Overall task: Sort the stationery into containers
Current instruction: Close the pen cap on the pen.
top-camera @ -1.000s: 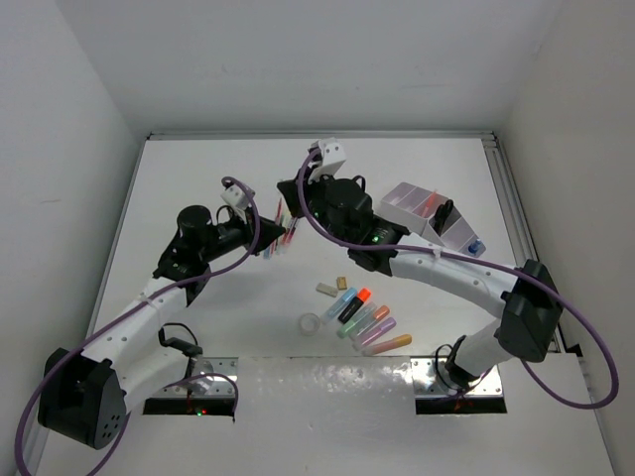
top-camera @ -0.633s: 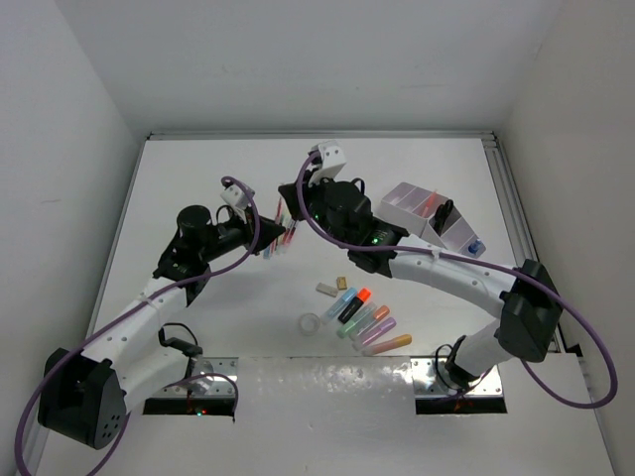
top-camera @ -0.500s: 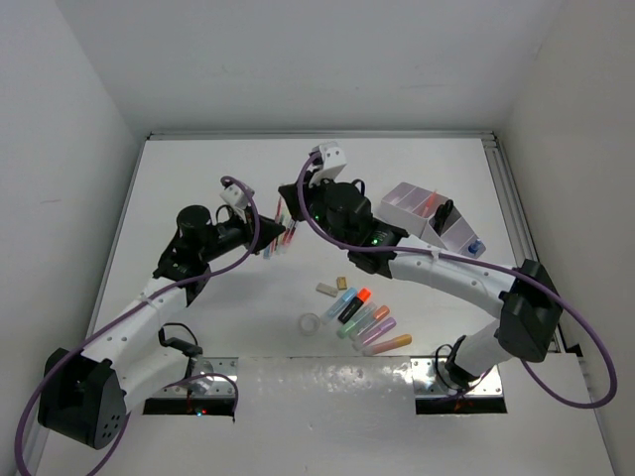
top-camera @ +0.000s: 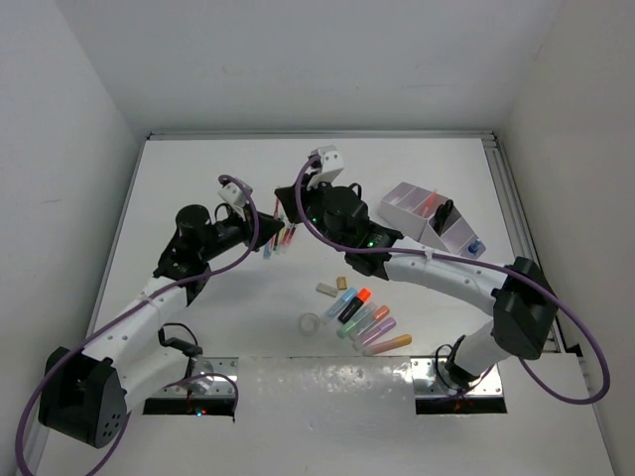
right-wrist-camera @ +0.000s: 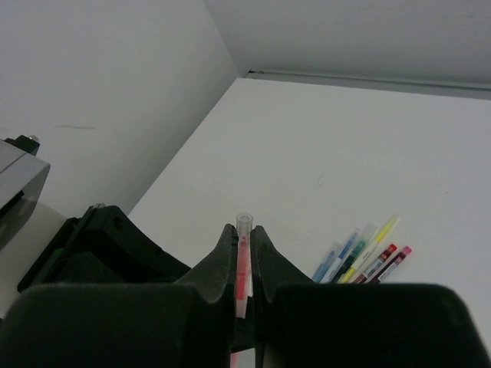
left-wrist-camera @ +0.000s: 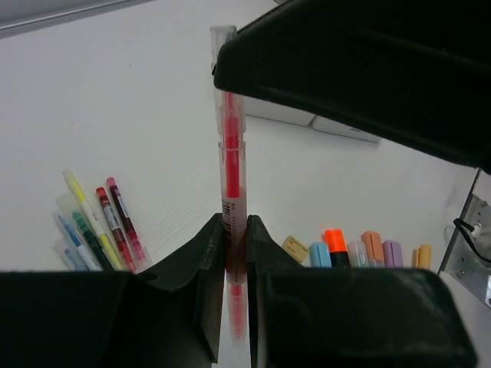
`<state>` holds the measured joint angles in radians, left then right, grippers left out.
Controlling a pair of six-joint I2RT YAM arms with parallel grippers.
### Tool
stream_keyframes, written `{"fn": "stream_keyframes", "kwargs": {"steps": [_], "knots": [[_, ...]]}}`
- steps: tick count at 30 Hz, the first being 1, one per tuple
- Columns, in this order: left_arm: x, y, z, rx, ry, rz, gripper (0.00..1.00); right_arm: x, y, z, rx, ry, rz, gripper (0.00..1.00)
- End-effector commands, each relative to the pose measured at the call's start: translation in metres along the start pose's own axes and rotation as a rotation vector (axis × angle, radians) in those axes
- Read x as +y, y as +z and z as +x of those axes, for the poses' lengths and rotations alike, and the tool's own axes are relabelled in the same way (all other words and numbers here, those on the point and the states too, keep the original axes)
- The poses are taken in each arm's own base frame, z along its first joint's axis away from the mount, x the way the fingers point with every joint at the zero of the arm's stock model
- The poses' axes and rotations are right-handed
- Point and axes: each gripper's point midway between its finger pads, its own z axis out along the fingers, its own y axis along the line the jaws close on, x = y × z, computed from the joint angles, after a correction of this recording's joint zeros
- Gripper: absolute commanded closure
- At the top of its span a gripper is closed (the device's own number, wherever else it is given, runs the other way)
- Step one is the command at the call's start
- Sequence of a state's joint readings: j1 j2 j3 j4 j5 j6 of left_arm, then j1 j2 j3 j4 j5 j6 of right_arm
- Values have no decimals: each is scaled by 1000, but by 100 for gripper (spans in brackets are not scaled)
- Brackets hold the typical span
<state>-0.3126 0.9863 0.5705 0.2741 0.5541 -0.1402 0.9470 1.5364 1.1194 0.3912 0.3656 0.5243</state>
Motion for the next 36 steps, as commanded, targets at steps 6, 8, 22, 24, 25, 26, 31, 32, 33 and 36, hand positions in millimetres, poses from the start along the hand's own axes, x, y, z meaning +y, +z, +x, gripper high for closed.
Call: {"fn": "stream_keyframes", "kwargs": {"steps": [6,8,22,24,25,26,31,32,33,36], "knots": [[-2,3,-44,-127,63,-4,100,8,0,5,-5,17,-38,100],[2,2,-49,-145,54,-25,100,5,-2,15,18,12,-41,100],[-25,-7,-111,-327,195,135,100,-11,-35,118,205,-143,-129,100],[-21,-9,-116,-340,173,117,100,-3,-40,128,221,-173,-193,100],[-20,-9,-118,-346,162,113,100,-1,-42,134,230,-182,-212,100],[-19,-9,-121,-361,163,114,100,-3,-48,145,254,-191,-231,100],[-24,-14,-131,-392,151,138,100,5,-64,166,264,-211,-318,100],[-25,-14,-132,-396,157,146,100,7,-65,168,268,-211,-326,100],[-26,-13,-131,-395,156,152,100,9,-66,175,286,-211,-341,100],[-27,-13,-131,-395,158,157,100,11,-67,184,309,-206,-362,100]]}}
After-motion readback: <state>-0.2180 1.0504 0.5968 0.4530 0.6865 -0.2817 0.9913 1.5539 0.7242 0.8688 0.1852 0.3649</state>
